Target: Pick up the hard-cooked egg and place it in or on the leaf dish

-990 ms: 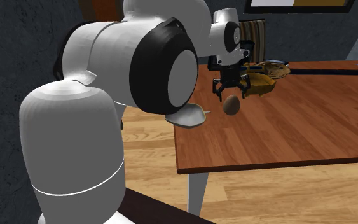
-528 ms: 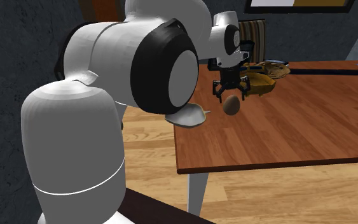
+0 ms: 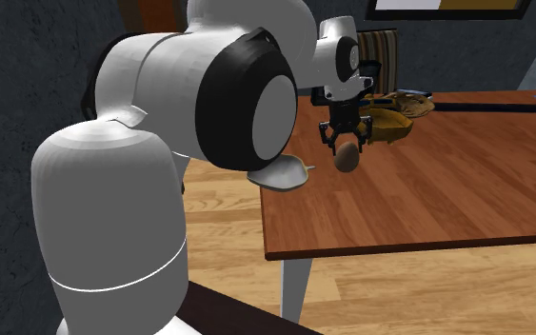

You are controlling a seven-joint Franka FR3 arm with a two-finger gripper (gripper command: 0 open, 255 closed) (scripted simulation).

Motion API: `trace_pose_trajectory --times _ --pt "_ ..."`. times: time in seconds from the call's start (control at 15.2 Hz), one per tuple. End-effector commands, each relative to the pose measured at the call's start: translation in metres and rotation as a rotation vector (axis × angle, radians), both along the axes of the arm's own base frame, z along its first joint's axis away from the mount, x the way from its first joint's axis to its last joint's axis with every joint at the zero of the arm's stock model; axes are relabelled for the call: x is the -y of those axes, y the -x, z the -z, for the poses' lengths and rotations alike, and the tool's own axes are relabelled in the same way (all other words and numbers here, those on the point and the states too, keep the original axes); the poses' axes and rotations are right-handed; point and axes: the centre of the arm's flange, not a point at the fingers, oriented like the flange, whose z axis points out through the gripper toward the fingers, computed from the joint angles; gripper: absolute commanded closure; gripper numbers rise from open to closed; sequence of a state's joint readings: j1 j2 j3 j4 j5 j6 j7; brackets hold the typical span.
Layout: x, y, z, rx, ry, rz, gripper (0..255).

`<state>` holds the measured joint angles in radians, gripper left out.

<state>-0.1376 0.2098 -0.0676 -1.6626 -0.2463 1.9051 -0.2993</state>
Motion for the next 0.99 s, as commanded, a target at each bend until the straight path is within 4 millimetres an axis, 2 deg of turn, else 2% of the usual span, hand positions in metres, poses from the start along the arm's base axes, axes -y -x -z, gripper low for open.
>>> trace_pose_trajectory --times 0.0,0.13,0.92 --pt "0.0 0.0 0.001 -0.002 0.0 0.001 255" --pt "0.0 0.0 0.001 -0.002 0.0 0.0 255" --pt "0.0 0.0 -0.062 -0.002 0.0 0.0 255"
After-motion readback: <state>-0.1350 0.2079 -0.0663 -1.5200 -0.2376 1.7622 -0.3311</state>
